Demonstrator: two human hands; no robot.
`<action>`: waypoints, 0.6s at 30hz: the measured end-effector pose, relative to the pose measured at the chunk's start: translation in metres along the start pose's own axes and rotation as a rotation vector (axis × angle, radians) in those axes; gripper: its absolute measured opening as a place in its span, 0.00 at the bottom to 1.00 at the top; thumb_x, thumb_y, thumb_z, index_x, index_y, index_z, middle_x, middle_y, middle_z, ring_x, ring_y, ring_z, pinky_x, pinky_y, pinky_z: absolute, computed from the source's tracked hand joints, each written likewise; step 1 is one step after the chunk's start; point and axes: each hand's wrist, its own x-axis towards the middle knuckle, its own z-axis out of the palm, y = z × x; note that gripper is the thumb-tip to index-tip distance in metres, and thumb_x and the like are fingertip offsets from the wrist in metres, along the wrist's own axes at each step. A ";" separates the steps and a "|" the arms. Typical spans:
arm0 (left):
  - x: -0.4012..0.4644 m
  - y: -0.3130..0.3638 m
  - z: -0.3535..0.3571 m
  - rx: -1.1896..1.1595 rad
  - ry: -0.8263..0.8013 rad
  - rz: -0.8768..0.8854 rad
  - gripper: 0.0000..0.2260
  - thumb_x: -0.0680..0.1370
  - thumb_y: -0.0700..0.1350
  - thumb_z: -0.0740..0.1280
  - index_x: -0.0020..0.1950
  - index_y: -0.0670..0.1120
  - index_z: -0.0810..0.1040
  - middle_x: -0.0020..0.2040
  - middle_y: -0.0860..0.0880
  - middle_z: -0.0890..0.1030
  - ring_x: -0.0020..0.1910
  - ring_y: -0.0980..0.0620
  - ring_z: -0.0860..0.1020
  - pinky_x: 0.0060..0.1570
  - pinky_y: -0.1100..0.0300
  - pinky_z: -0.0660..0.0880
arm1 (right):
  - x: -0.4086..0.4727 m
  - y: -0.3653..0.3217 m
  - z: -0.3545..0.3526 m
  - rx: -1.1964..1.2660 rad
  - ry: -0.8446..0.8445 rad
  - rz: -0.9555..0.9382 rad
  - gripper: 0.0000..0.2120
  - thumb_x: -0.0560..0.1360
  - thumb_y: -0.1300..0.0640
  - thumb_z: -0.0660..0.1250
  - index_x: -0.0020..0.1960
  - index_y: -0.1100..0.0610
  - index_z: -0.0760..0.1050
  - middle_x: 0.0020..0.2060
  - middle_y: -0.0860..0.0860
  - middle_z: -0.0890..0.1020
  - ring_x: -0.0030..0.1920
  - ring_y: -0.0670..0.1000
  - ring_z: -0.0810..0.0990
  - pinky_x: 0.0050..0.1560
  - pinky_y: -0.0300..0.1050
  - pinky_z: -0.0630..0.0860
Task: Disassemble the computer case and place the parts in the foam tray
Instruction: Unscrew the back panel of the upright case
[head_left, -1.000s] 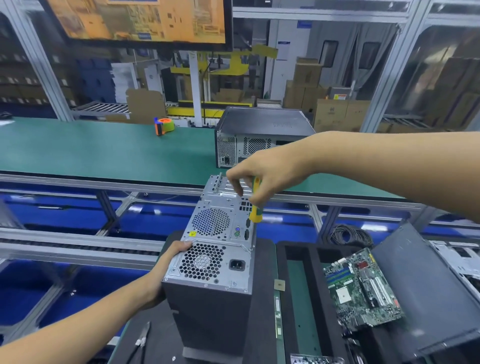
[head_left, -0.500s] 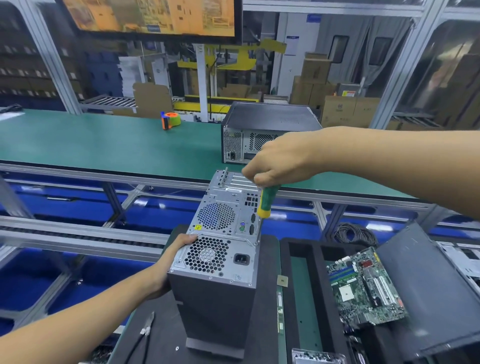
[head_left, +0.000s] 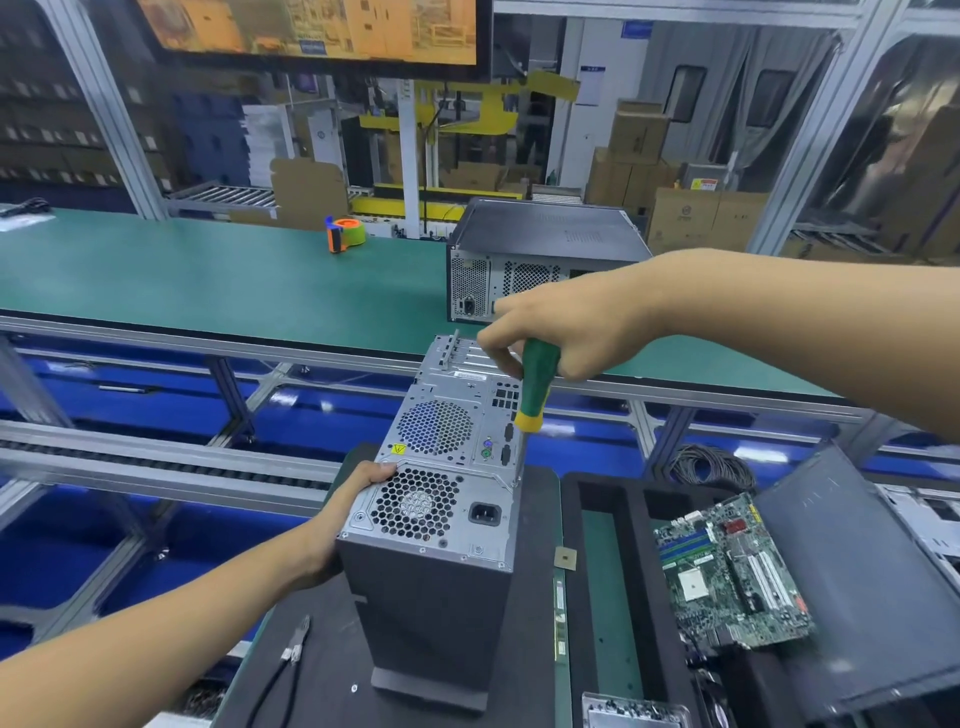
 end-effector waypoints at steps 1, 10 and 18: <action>0.000 0.000 0.001 0.008 0.006 0.003 0.36 0.70 0.62 0.71 0.70 0.40 0.76 0.63 0.36 0.82 0.66 0.33 0.78 0.72 0.43 0.70 | -0.001 0.001 0.001 -0.004 -0.026 0.034 0.11 0.73 0.61 0.70 0.50 0.48 0.72 0.44 0.48 0.74 0.43 0.47 0.72 0.39 0.46 0.67; 0.002 -0.002 -0.005 0.057 -0.020 -0.002 0.41 0.65 0.65 0.75 0.71 0.41 0.75 0.64 0.37 0.81 0.64 0.35 0.80 0.70 0.44 0.71 | -0.006 0.011 0.012 -0.271 0.115 -0.081 0.18 0.70 0.64 0.68 0.48 0.42 0.69 0.45 0.42 0.72 0.48 0.48 0.71 0.34 0.42 0.65; -0.001 0.006 0.001 0.128 0.022 -0.004 0.30 0.75 0.61 0.69 0.67 0.40 0.79 0.65 0.36 0.81 0.56 0.36 0.83 0.60 0.48 0.78 | 0.007 0.009 0.009 -0.518 0.056 -0.135 0.09 0.80 0.49 0.56 0.43 0.50 0.68 0.40 0.50 0.77 0.43 0.54 0.72 0.35 0.48 0.62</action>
